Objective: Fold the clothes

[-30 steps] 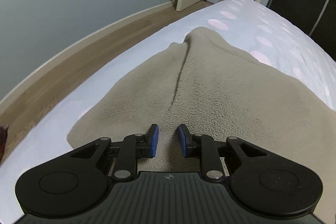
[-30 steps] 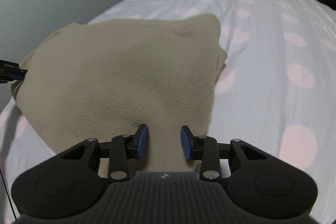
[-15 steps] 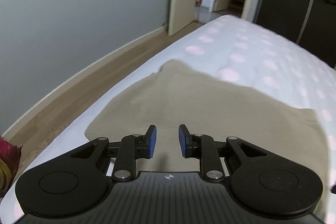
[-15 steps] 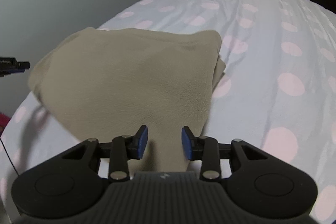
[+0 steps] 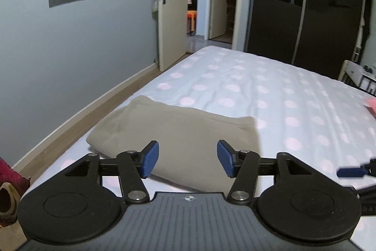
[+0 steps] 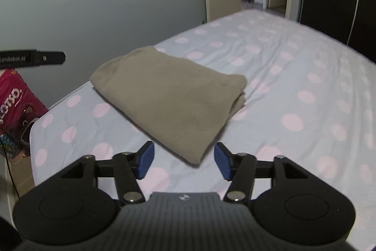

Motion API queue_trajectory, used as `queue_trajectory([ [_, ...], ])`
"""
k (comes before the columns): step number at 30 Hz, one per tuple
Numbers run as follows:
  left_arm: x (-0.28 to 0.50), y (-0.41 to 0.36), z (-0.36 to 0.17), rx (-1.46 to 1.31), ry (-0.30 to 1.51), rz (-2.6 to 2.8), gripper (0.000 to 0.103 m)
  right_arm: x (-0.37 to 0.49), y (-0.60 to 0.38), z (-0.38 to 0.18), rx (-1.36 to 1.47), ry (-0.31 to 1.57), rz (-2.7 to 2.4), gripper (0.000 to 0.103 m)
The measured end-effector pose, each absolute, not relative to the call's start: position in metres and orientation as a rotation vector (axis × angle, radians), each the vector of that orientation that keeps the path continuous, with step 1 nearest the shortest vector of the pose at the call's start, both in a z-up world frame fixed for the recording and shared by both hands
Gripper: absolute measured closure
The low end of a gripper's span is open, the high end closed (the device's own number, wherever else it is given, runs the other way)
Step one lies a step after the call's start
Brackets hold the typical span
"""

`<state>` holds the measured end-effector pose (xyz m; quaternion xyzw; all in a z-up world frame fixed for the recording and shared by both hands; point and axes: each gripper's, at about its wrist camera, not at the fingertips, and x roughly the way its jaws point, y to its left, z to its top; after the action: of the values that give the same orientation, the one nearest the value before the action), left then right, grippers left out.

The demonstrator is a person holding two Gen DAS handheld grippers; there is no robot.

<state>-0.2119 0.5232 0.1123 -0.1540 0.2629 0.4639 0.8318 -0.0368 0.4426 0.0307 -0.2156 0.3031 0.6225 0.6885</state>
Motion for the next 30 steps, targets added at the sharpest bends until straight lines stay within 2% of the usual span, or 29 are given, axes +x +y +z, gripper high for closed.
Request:
queue_trajectory([
  [2,-0.210,0.488,0.115,-0.325,0.539,0.977,0.040,-0.045,0.411,0.044,-0.460,0.649,1.375,0.034],
  [4,-0.209,0.459,0.110,-0.344,0.523,0.963,0.029,-0.053,0.378,0.053,-0.437,0.628,1.356,0.031],
  [5,-0.208,0.445,0.108,-0.355,0.515,0.955,0.028,-0.058,0.364,0.056,-0.431,0.620,1.347,0.030],
  [10,-0.212,0.380,0.084,-0.352,0.484,0.922,0.028,-0.084,0.296,0.060,-0.435,0.543,1.276,0.023],
  [18,-0.227,0.315,0.040,-0.306,0.501,1.002,0.028,-0.108,0.224,0.034,-0.356,0.552,1.203,0.022],
  [30,-0.259,0.284,0.011,-0.296,0.563,1.079,0.028,-0.164,0.196,-0.004,-0.387,0.522,1.196,0.017],
])
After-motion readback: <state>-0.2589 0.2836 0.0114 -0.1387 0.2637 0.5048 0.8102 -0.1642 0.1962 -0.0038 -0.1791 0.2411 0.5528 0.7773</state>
